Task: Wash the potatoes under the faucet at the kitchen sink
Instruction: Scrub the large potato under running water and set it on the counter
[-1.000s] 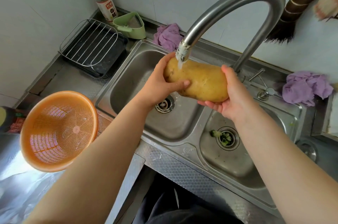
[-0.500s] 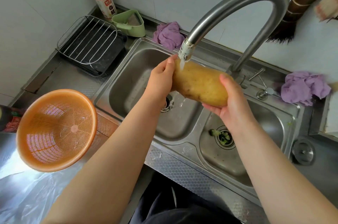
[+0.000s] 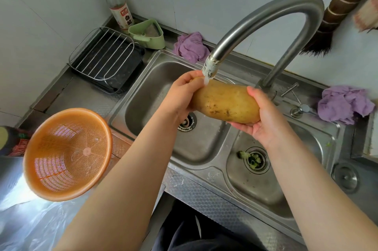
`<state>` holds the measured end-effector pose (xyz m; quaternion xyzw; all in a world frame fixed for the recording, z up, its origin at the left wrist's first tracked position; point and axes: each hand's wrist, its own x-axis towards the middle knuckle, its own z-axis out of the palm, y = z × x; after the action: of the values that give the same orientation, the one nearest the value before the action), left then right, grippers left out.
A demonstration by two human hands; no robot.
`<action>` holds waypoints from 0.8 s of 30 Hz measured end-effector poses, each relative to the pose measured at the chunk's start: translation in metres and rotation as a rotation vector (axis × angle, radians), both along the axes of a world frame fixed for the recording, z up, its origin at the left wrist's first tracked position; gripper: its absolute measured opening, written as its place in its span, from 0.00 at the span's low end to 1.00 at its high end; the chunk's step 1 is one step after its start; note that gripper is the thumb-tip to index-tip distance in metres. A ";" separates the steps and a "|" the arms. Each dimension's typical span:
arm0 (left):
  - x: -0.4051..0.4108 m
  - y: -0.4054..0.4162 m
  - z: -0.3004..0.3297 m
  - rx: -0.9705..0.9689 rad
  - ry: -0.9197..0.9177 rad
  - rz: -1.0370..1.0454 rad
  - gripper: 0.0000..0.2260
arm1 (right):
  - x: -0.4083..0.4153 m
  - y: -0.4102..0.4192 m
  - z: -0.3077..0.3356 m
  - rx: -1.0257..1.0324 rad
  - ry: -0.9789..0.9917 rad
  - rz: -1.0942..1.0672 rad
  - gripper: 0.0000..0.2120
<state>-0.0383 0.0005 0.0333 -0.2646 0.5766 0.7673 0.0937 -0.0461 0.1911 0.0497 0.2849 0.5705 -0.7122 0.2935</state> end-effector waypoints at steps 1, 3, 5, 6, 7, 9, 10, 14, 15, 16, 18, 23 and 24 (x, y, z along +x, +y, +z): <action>-0.003 0.003 0.006 -0.076 -0.033 0.021 0.08 | 0.001 -0.003 -0.001 -0.013 -0.008 -0.012 0.17; -0.008 0.008 0.016 -0.266 -0.074 0.053 0.05 | 0.001 -0.009 -0.001 -0.040 -0.028 -0.037 0.16; -0.011 0.005 0.019 -0.374 -0.066 0.050 0.07 | -0.001 -0.011 0.000 -0.049 -0.043 -0.052 0.16; -0.010 -0.001 0.018 -0.363 -0.031 0.003 0.08 | -0.002 -0.011 0.002 -0.050 -0.054 -0.058 0.16; -0.009 -0.007 0.016 -0.288 0.017 -0.073 0.09 | -0.004 -0.010 0.004 -0.044 -0.070 -0.061 0.17; -0.003 -0.022 0.009 0.004 0.117 -0.260 0.14 | -0.008 -0.004 0.008 -0.020 -0.107 -0.051 0.18; 0.001 -0.028 0.003 0.138 0.155 -0.331 0.19 | -0.010 0.000 0.010 -0.014 -0.127 -0.042 0.19; 0.007 -0.025 -0.005 0.230 0.227 -0.390 0.29 | -0.013 0.009 0.012 -0.017 -0.166 -0.016 0.23; 0.006 -0.020 -0.004 0.187 0.205 -0.324 0.27 | -0.012 0.010 0.012 -0.011 -0.159 -0.020 0.22; 0.005 -0.013 -0.004 0.146 0.185 -0.245 0.24 | -0.011 0.009 0.013 -0.004 -0.142 -0.025 0.22; 0.003 -0.001 0.000 0.066 0.131 -0.065 0.16 | -0.010 0.006 0.014 0.019 -0.078 -0.009 0.17; -0.004 0.009 0.009 -0.148 0.028 0.026 0.07 | -0.007 0.003 0.013 0.014 -0.092 -0.018 0.17; -0.004 0.005 0.009 -0.133 0.060 -0.058 0.08 | -0.007 0.005 0.013 0.001 -0.115 -0.039 0.18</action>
<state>-0.0418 0.0051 0.0423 -0.2304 0.6364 0.7317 0.0806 -0.0532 0.1962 0.0624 0.3365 0.5475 -0.6999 0.3118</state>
